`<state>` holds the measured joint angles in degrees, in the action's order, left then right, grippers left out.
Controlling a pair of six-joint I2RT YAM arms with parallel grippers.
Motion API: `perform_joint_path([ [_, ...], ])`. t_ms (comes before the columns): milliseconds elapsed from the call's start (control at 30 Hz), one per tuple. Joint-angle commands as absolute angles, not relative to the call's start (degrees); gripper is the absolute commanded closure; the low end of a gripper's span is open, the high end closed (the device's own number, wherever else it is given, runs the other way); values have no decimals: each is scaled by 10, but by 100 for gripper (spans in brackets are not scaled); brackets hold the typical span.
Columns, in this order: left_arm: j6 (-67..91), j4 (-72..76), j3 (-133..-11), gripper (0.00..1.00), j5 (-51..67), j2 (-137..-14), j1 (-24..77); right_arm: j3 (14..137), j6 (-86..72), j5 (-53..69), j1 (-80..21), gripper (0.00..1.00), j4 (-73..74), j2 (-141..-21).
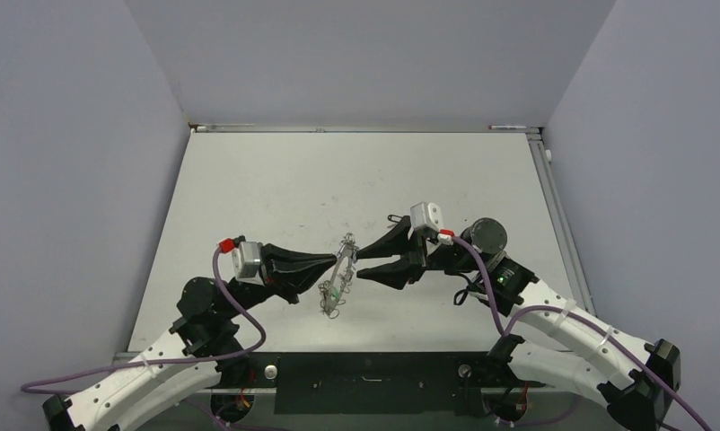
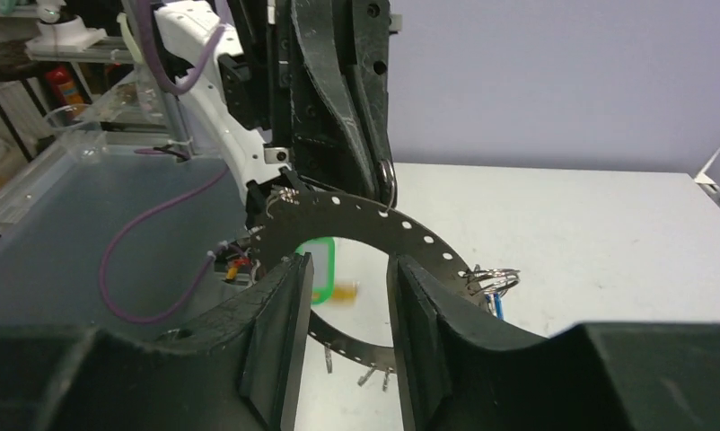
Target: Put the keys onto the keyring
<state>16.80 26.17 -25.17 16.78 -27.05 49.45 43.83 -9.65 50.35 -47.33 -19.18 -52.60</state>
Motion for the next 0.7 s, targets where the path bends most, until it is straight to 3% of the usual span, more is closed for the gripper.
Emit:
perform_joint_path([
  [0, 197, 373, -247, 100, 185, -276, 495, 462, -147, 554, -480, 64, -313, -536],
  [667, 234, 465, -221, 100, 202, -298, 494, 471, -145, 511, -502, 70, -370, -583],
])
